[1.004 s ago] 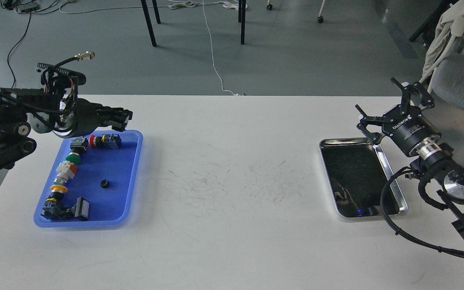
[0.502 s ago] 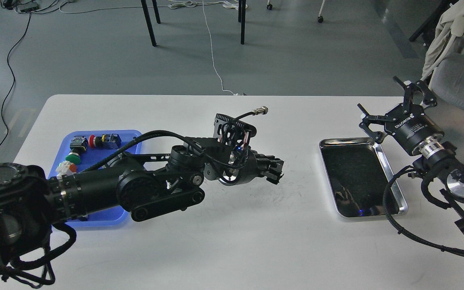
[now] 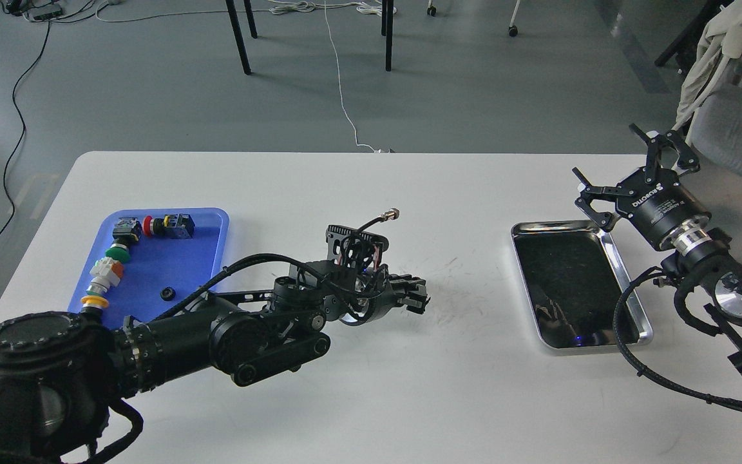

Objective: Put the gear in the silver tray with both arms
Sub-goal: 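Lift the black gear and carry it toward the table centre, then move the right gripper toward the gear held by the left gripper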

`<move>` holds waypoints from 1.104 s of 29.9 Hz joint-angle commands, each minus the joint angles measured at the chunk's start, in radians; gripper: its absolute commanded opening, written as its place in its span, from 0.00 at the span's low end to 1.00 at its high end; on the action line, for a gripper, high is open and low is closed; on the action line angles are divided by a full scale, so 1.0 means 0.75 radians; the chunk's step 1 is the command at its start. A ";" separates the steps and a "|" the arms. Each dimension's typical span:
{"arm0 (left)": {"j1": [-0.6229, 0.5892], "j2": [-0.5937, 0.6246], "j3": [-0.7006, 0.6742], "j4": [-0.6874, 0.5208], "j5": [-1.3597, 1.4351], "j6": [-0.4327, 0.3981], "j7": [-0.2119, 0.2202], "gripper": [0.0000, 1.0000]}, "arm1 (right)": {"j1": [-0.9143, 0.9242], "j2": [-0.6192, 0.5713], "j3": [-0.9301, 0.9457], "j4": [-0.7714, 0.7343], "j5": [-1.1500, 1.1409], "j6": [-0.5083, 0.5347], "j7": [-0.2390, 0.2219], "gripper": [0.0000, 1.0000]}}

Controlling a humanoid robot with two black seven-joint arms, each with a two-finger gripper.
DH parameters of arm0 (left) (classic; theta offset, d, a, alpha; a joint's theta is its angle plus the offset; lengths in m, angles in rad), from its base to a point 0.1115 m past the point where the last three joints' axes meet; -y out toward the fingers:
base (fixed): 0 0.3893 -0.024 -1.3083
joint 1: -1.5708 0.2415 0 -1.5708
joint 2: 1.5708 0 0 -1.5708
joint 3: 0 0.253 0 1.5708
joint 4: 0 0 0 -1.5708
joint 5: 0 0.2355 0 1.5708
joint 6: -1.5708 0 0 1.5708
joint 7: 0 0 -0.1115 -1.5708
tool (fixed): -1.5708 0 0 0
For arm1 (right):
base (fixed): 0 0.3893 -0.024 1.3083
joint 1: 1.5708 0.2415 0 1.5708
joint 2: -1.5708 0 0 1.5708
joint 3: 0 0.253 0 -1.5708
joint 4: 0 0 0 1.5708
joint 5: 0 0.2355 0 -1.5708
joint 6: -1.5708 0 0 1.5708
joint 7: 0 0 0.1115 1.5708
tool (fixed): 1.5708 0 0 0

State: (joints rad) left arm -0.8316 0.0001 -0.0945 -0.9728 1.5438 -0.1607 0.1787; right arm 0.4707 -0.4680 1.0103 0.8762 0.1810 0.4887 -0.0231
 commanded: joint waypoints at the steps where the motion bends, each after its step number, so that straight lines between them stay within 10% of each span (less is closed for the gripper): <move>1: 0.057 0.000 0.003 -0.077 0.001 0.012 0.019 0.09 | 0.000 0.000 -0.001 0.000 0.000 0.000 0.000 0.99; 11: 0.072 0.000 0.011 -0.106 0.005 0.069 0.022 0.15 | 0.000 0.006 -0.001 0.000 0.000 0.000 0.000 0.99; 22: 0.076 0.000 0.011 -0.124 -0.011 0.094 0.001 0.49 | 0.000 0.006 -0.003 0.002 -0.014 0.000 0.000 0.99; 27: 0.070 0.000 0.001 -0.137 -0.135 0.183 0.007 0.96 | 0.015 0.012 -0.005 0.006 -0.059 0.000 -0.002 0.99; 33: 0.057 0.000 -0.246 -0.141 -0.295 0.249 0.022 0.98 | 0.113 -0.004 -0.126 0.073 -0.082 -0.013 -0.004 0.99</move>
State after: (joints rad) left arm -0.7856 0.0000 -0.1645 -1.0778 1.3689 0.0159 0.1916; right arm 0.5239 -0.4608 0.9598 0.8956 0.1234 0.4887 -0.0245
